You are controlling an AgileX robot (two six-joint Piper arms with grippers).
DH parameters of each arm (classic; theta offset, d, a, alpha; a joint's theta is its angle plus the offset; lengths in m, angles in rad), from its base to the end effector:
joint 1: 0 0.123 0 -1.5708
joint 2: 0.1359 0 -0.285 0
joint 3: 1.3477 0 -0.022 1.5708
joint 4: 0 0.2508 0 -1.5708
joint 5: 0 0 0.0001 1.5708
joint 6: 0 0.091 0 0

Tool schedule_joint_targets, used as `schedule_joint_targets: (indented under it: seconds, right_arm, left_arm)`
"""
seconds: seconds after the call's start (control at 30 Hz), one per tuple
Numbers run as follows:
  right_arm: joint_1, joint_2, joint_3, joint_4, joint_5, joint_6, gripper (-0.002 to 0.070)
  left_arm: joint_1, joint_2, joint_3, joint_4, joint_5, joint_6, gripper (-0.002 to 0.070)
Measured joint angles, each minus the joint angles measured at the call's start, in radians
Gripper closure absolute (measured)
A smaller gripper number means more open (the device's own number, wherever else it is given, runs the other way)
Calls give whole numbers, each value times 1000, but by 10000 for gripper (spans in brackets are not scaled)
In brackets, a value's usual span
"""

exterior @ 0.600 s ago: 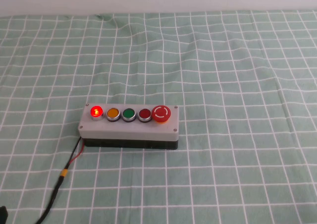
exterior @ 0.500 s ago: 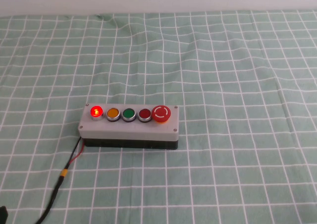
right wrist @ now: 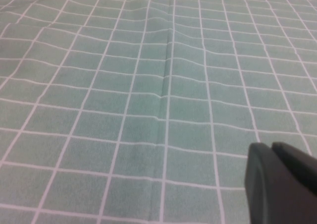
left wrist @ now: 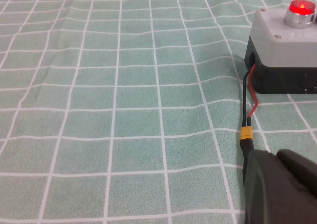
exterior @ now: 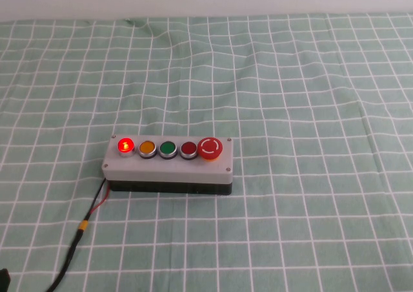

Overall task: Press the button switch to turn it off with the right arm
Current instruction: 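Press the lit red button on the button box to turn it off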

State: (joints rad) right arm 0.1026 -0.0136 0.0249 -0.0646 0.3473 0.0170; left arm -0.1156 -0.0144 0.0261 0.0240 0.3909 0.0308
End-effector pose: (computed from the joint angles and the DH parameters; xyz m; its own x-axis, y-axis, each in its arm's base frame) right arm 0.0531 0.0035 0.1743 -0.2622 -0.0710 -0.9624 -0.0929 0.9945 -0.0480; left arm 0.0518 -0.0052 0.1701 -0.3020 0.0884 -0.9492 0.1229 0.9910 0.0532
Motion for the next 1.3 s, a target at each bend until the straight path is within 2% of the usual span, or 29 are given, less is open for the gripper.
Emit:
schedule_joint_targets:
  seconds: [0.8,1.17,1.3]
  right_arm:
    - [0,0,0,2,-14,0,692]
    - [0,0,0,4,-62,0,692]
    - [0,0,0,4,-141,0,692]
  left_arm:
    - [0,0,0,0,0,0,678]
    - [0,0,0,0,0,0,678]
    - [0,0,0,0,0,0,678]
